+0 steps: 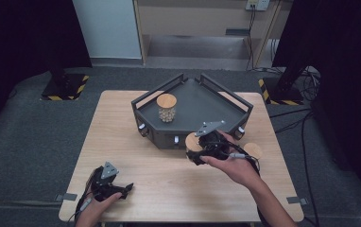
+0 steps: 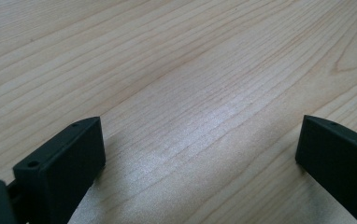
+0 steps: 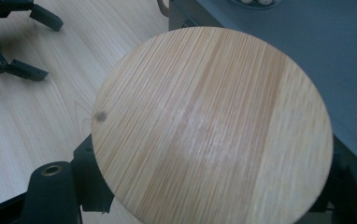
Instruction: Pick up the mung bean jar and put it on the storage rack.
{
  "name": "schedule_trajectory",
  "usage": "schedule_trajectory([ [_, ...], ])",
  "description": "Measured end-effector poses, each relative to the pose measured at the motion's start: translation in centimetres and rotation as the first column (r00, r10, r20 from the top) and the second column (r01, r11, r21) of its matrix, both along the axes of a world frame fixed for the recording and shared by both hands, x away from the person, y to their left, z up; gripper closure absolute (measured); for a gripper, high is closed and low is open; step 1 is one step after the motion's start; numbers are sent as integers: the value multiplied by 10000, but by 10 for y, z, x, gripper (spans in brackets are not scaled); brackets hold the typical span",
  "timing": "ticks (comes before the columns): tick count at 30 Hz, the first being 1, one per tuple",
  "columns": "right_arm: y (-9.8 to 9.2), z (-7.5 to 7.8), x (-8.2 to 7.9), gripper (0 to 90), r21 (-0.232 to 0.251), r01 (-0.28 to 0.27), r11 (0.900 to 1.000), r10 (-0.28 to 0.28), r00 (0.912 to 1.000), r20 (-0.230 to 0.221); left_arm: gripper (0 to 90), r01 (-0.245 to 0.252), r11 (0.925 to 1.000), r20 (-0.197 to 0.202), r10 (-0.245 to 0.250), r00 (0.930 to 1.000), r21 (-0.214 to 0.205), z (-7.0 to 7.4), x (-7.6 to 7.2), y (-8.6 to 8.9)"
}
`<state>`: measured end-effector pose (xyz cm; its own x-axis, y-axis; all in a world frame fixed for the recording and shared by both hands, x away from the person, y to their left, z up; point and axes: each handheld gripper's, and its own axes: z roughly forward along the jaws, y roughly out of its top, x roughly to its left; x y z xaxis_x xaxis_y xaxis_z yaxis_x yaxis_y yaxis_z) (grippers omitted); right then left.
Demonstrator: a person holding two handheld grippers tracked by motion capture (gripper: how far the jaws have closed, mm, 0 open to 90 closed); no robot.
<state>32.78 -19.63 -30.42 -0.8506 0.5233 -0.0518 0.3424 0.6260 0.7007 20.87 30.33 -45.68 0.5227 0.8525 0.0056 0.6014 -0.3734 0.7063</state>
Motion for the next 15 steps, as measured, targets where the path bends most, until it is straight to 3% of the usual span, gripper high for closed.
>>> schedule_trajectory([
  [15, -4, 24, 1, 255, -82, -42, 10000, 45, 9995, 318, 0, -7, 10000, -19, 7, 10000, 24, 0, 1, -1],
])
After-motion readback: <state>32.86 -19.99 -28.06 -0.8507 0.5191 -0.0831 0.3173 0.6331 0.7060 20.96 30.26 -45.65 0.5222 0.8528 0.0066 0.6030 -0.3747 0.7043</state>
